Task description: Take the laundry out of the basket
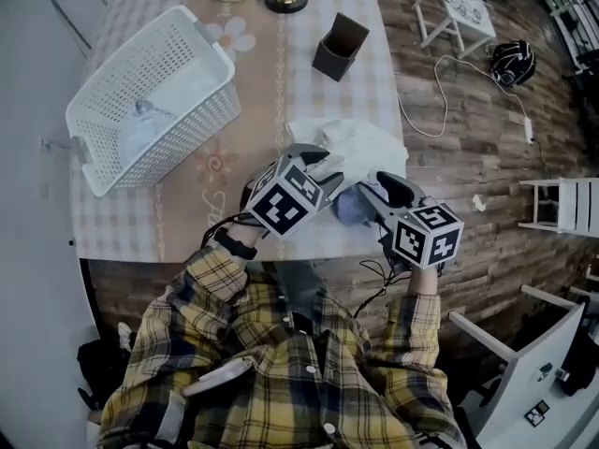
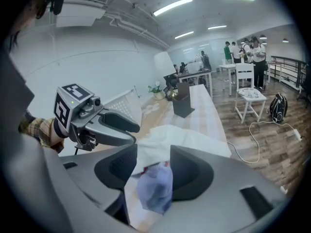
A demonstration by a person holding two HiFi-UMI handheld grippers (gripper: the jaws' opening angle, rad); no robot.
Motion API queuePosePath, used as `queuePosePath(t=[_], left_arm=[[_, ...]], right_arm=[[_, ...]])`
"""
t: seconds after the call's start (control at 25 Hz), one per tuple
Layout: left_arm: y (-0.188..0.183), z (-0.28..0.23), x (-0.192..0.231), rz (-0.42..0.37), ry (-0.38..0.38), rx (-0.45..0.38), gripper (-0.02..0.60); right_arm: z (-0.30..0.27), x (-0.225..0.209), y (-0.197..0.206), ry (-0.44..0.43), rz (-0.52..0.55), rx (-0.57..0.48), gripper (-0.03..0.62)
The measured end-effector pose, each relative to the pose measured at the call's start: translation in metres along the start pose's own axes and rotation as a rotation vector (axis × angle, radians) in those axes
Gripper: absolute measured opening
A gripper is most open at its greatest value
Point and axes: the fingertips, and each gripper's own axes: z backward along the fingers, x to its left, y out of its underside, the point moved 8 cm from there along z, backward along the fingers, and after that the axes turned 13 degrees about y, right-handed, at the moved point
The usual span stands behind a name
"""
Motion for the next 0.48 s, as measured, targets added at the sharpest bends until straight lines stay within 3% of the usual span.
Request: queuePosePath(t=[0.28, 0.48], left_arm=[[-0.016, 0.078, -0.014, 0.036, 0.031, -0.268, 0.207], [-0.016, 0.146, -0.017, 0.024, -0.021, -0.421, 0.166]], right_arm=[[0.026, 0.047, -0.042, -0.098, -0.058, -0.189, 0.227], [0.033, 0.097, -0.075, -0.176, -0.048, -0.294, 0.183]])
